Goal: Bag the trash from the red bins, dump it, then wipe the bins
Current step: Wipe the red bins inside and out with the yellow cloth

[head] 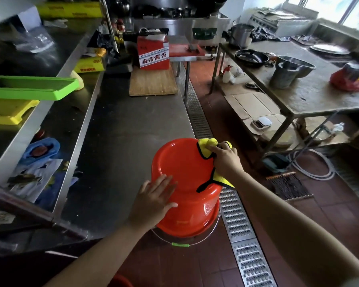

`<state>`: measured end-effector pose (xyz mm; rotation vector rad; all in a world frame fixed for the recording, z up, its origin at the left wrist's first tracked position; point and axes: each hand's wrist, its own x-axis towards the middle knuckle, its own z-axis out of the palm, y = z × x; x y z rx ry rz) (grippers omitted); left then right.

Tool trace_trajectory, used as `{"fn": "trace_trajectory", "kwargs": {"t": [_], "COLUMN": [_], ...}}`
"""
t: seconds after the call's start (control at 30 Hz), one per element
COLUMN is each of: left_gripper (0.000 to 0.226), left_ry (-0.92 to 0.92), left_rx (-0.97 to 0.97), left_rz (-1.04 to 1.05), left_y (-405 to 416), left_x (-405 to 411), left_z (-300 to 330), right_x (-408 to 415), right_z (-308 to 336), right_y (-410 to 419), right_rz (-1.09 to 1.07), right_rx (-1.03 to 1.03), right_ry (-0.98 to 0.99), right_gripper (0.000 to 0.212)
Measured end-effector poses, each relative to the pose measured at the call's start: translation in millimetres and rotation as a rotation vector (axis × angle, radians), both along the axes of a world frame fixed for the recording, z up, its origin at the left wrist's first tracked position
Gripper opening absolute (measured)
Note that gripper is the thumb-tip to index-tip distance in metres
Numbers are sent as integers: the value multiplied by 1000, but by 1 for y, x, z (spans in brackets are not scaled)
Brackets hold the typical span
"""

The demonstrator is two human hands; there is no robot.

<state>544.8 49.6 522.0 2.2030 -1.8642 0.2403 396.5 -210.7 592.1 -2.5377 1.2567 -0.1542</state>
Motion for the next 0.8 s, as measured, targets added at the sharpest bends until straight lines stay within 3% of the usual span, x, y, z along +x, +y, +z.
{"fn": "trace_trajectory", "kwargs": {"t": [0.43,0.8], "left_gripper": [63,76], "left_ry": [37,121], "left_rx": [-23,-5], "left_rz": [-7,33], "left_y": [-2,4], "left_x": [-1,-11], "left_z": [-1,8], "right_x": [-62,-63], "right_z": [-24,-19], "right_y": [102,174], "right_rz": [-54,81], "right_rx": [-86,-197], "right_ry": [-246,-126], "right_gripper": [61,59]}}
